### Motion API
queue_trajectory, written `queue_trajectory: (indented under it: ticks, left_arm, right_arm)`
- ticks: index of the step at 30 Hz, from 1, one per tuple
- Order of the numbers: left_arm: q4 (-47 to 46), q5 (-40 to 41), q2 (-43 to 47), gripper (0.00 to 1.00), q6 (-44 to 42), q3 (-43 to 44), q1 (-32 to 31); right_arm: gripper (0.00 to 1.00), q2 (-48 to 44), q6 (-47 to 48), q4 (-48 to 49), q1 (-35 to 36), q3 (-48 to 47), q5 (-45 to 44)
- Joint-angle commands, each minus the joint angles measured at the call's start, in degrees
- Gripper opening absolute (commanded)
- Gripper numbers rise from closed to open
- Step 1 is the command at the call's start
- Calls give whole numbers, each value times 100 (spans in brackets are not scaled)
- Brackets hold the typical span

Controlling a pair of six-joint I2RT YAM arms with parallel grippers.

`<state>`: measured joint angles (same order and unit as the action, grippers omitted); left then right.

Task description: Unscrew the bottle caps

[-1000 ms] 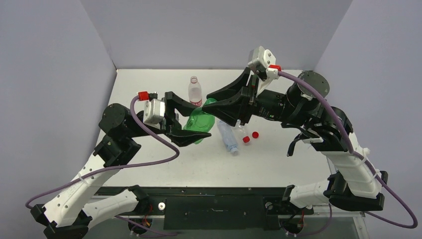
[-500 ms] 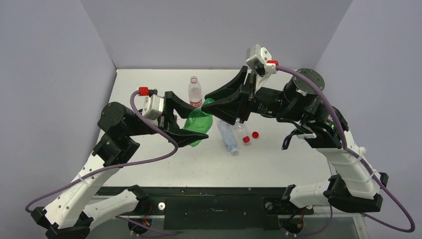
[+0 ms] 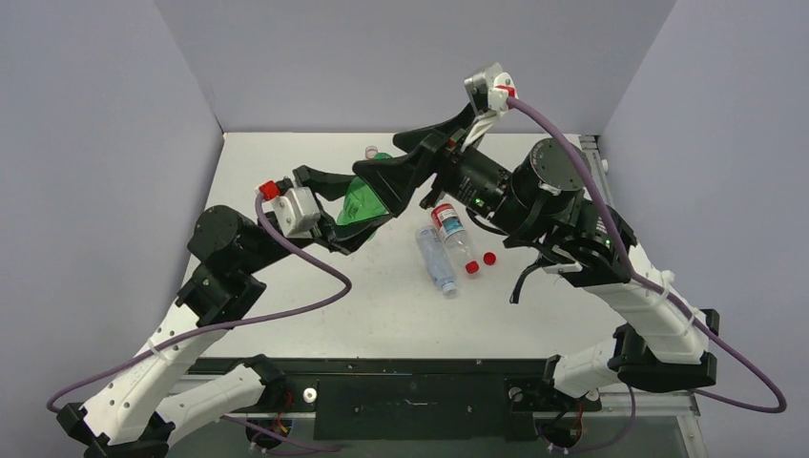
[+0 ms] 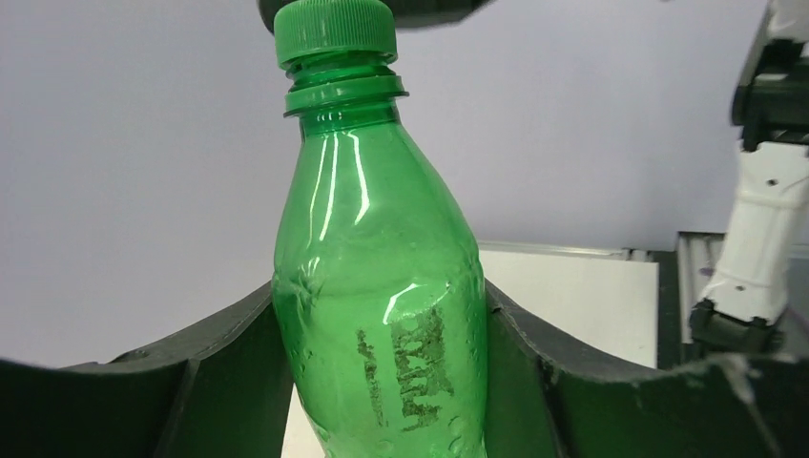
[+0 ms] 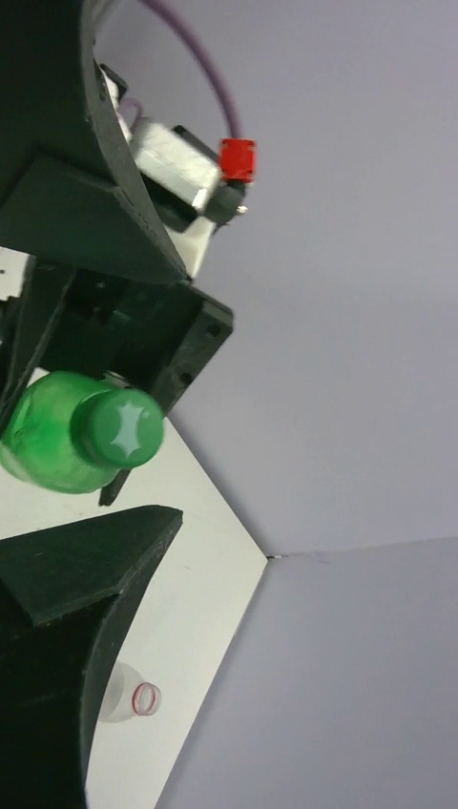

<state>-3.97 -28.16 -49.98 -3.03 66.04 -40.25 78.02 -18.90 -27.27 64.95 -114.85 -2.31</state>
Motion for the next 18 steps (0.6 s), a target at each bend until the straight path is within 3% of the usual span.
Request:
queue_trajectory:
  ticks: [1, 7, 18]
  left_arm:
    - [14, 873, 40, 0, -1007, -103, -133]
    - [-45, 1164, 111, 0, -1211, -189, -171]
    - [-225, 1450, 125, 0, -1184, -214, -178]
  right_arm:
    - [81, 536, -42, -132, 237, -888, -1234]
    - [81, 936, 26, -442, 248, -1322, -1592]
    - [59, 1014, -14, -551, 235, -1248, -1457]
